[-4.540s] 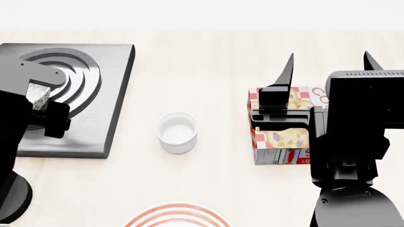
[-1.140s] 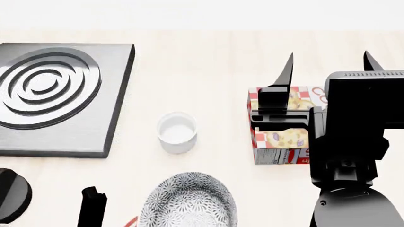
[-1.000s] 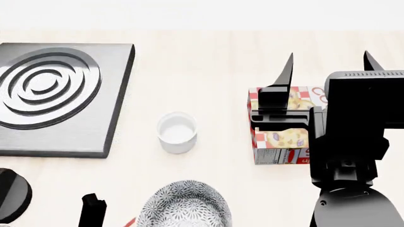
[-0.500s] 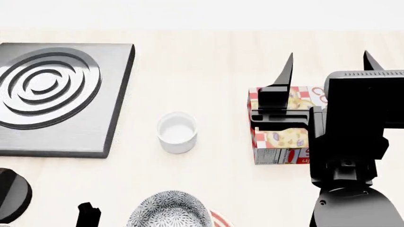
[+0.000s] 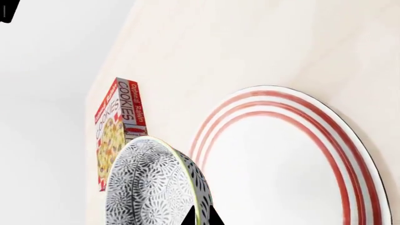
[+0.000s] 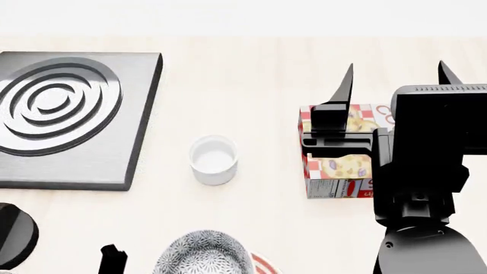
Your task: Pick the akita bowl on the stove and place it on the plate.
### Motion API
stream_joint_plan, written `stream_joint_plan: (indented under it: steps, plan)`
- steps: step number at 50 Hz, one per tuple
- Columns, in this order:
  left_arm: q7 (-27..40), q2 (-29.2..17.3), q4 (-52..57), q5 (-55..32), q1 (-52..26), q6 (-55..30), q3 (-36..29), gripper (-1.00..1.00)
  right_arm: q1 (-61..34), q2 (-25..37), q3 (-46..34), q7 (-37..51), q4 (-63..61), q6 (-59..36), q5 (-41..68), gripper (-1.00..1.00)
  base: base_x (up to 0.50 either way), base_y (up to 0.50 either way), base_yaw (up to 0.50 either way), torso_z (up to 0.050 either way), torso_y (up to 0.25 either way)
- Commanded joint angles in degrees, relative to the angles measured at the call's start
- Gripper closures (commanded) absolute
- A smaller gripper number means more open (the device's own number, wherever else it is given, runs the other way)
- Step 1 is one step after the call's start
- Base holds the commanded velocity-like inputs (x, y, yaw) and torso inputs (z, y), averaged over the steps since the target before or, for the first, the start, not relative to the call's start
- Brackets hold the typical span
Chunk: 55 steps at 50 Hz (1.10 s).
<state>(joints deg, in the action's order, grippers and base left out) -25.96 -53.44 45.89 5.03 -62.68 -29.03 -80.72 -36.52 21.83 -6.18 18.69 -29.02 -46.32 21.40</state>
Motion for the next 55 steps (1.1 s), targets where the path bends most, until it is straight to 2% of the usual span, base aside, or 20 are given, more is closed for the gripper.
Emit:
stream_joint_plan:
  steps: [1,55]
  plan:
    - [1.18,0.19,-0.92,1.53,0.85,0.85,-0.45,1.00,-0.02,0.10,-0.07,0.13,0.01,0.04,0.17,-1.00,0.00,0.00,0.00,0.000,0.000]
    - [5.02,1.25,-4.93,3.56,6.37,1.90,-3.49,1.00,0.04,0.65,-0.44,0.59,0.24,0.62,0.82,-1.00,0.00,0.00,0.00,0.000,0.000]
